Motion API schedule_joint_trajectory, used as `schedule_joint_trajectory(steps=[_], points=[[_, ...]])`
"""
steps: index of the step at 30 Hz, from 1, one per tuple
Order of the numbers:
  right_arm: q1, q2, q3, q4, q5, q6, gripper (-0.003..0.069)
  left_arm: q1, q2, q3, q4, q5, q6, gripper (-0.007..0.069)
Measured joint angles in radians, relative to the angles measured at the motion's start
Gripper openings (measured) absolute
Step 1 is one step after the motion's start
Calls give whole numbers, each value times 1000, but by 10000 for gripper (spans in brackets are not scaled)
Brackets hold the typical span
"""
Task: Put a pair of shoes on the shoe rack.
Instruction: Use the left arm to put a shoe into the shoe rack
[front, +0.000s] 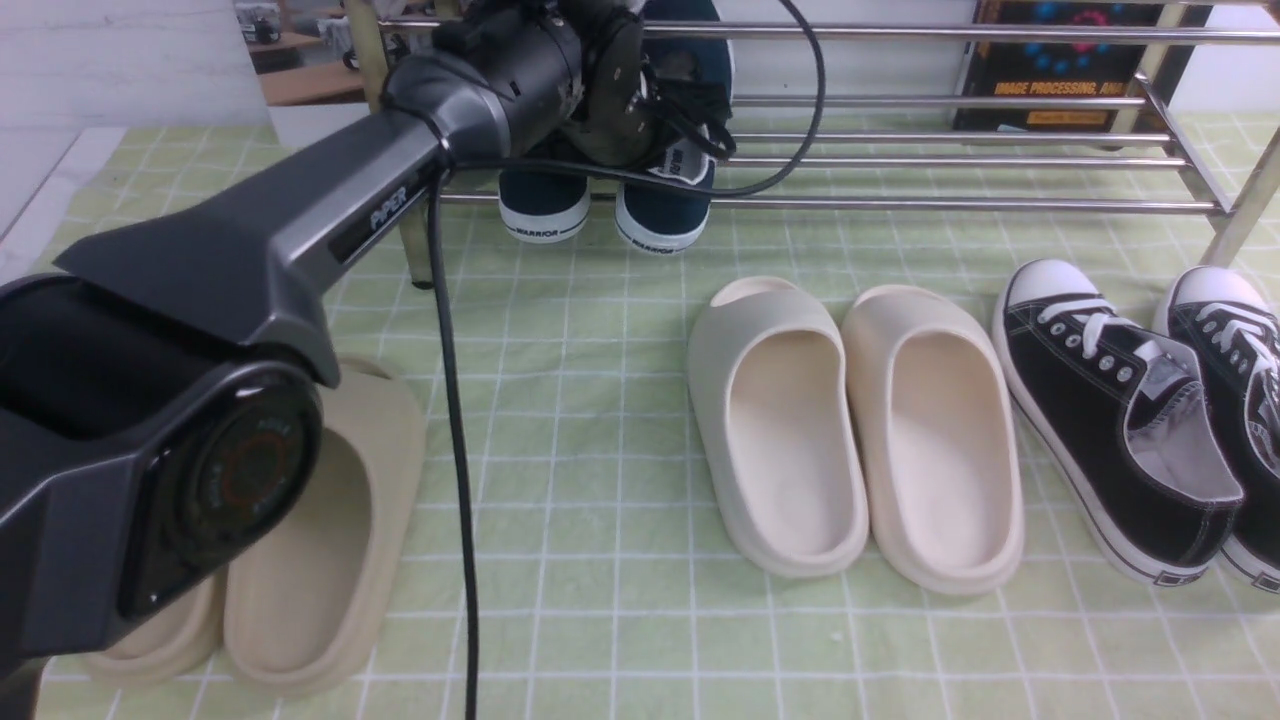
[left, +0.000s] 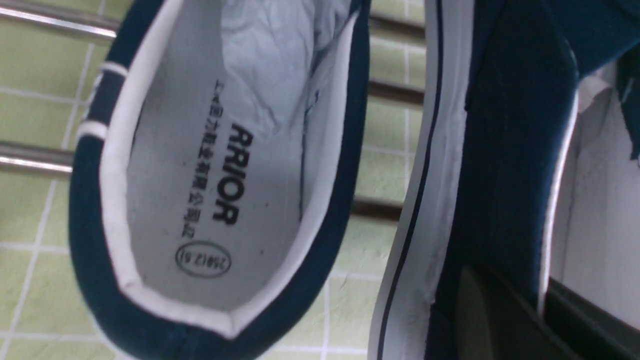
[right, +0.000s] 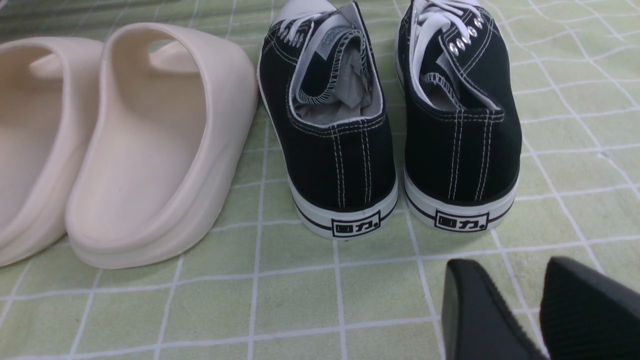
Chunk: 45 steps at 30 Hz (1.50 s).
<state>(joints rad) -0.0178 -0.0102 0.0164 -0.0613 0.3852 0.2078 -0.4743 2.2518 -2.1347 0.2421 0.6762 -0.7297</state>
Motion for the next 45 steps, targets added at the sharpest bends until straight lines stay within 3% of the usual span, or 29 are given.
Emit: schedule_joint_trajectory(steps=[12, 20, 25, 28, 33, 39, 45], points=[[0, 0, 0, 0, 0, 0, 239, 0, 21, -1, 16, -26, -3, 55], [0, 0, 0, 0, 0, 0, 239, 0, 20, -15, 26, -49, -4, 230], [0, 0, 0, 0, 0, 0, 239, 0, 20, -88, 26, 64, 11, 269], [0, 0, 0, 0, 0, 0, 239, 0, 20, -133, 24, 157, 46, 253], [0, 0, 0, 0, 0, 0, 239, 0, 17, -232, 1, 368, 185, 147], [0, 0, 0, 0, 0, 0, 239, 0, -23, -263, -82, 405, 284, 52], [0, 0, 0, 0, 0, 0, 239, 0, -114, -267, -150, 427, 386, 24]])
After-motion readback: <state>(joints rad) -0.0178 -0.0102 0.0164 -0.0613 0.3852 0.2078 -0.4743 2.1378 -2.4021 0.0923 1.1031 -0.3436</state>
